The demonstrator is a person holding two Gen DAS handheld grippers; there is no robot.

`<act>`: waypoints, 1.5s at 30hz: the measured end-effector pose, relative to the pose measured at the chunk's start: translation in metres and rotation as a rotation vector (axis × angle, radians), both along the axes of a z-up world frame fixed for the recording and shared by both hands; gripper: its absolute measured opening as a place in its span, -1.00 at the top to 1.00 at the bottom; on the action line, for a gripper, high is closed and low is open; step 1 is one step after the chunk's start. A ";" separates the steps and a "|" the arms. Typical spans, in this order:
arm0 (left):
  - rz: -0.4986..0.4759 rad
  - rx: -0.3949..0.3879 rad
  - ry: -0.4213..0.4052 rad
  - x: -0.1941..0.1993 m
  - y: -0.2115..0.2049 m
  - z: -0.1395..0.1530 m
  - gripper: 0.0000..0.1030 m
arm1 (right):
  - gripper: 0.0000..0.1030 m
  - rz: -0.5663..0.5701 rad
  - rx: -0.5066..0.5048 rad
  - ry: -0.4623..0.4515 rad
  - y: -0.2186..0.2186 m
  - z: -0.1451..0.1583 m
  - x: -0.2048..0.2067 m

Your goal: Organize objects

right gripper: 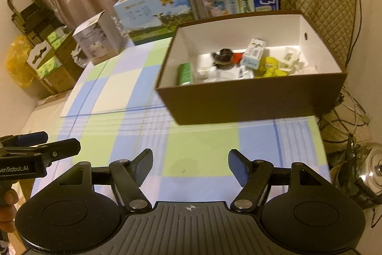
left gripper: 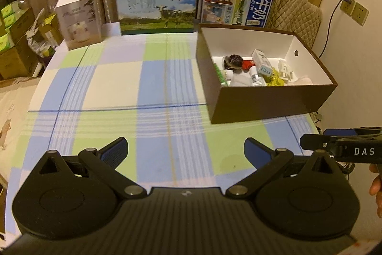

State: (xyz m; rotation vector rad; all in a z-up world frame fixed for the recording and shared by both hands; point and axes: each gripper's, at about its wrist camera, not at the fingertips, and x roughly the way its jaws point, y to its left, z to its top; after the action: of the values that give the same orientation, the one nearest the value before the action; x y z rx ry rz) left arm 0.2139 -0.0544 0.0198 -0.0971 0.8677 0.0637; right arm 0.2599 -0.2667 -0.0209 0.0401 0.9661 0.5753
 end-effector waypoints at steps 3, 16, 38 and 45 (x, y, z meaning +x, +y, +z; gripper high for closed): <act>0.010 -0.008 0.005 -0.017 0.011 0.000 -0.98 | -0.31 0.021 0.000 0.000 0.011 0.000 -0.016; 0.064 -0.032 0.036 -0.079 0.048 -0.010 -0.98 | -0.31 0.068 -0.014 0.009 0.044 -0.005 -0.077; 0.076 -0.028 0.041 -0.128 0.060 -0.016 -0.98 | -0.31 0.113 -0.019 -0.002 0.061 -0.008 -0.129; 0.075 -0.027 0.040 -0.130 0.059 -0.016 -0.98 | -0.31 0.113 -0.019 0.000 0.061 -0.008 -0.131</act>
State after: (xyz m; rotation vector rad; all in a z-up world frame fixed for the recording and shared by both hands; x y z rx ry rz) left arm 0.0838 0.0049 0.0041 -0.1543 0.9046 0.1240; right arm 0.1287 -0.2053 -0.0292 -0.0317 0.9783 0.6700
